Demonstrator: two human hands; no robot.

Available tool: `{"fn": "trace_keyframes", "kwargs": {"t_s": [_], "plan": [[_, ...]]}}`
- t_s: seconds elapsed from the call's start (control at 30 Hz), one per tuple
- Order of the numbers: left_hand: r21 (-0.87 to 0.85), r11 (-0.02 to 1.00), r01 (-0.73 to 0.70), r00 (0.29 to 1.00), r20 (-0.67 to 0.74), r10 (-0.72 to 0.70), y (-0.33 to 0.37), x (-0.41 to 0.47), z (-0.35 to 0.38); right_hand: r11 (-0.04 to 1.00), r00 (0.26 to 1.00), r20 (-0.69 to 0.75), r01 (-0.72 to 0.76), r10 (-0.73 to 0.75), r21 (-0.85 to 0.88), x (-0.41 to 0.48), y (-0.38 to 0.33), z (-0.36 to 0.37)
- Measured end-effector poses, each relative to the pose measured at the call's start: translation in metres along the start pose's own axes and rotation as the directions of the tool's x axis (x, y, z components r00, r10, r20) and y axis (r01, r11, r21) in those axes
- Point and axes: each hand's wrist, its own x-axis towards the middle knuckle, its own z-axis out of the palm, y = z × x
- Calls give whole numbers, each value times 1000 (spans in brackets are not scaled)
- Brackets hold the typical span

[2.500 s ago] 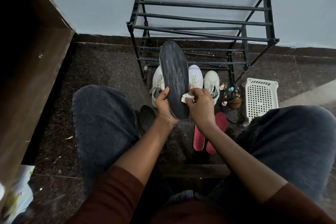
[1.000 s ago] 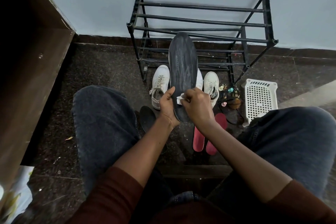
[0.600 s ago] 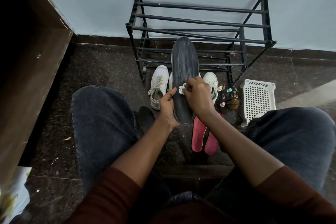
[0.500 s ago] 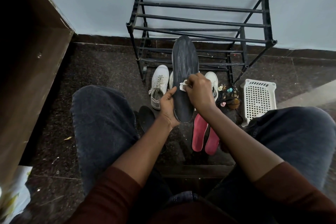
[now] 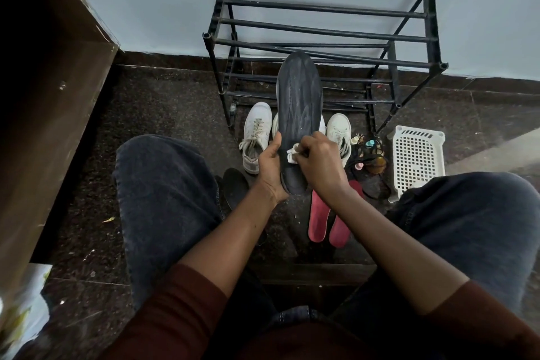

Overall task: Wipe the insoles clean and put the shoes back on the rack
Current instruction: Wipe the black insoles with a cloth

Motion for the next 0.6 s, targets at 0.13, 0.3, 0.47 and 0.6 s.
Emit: {"fn": "trace_keyframes", "kwargs": {"t_s": [0.13, 0.3, 0.47, 0.6], "plan": [[-12, 1000, -7, 1000, 7, 7, -5, -2, 3, 1000, 997, -76, -22, 21, -20, 23, 2, -1], [0, 1000, -10, 999, 48, 10, -2, -1, 2, 998, 996, -83, 6, -11, -57, 14, 1, 0], [119, 993, 12, 1000, -28, -8, 2, 1, 1, 994, 998, 17, 69, -67, -87, -16, -3, 5], [73, 997, 8, 1000, -13, -7, 2, 0, -1, 998, 999, 35, 43, -42, -42, -6, -4, 6]]}}
